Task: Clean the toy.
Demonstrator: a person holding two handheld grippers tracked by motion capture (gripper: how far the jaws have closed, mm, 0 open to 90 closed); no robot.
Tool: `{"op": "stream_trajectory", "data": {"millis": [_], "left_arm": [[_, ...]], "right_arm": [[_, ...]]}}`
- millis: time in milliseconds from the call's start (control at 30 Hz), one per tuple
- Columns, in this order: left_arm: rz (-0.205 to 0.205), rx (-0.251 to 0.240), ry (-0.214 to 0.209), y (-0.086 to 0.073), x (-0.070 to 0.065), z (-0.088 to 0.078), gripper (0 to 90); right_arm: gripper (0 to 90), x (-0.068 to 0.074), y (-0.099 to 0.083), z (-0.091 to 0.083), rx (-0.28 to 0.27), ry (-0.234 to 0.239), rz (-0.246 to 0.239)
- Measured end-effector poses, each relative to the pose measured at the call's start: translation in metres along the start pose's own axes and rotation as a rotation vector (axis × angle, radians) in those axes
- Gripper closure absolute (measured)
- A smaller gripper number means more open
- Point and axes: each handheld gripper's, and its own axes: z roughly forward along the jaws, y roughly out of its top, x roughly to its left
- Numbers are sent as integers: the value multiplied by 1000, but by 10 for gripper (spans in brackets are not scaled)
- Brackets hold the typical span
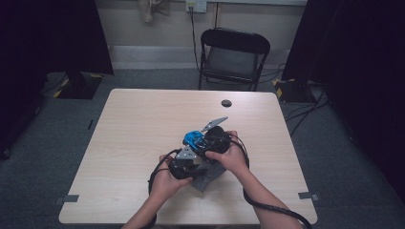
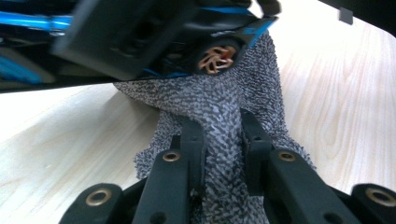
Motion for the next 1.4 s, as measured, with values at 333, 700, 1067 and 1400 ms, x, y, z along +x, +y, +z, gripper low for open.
{"op": "stream_trajectory", "data": {"millis": [333, 700, 1067, 1400], "left_arm": [[24, 11, -37, 0, -10, 5, 758], [38, 24, -64, -3, -15, 7, 757], [15, 50, 12, -9, 9, -11, 756], [-64, 14, 146, -17, 49, -47, 756]], "right_arm": [[288, -2, 0, 1, 1, 1, 5], [288, -7, 2, -2, -2, -3, 10], [288, -15, 1, -12, -13, -15, 23], [288, -16, -3, -17, -11, -22, 23]]}}
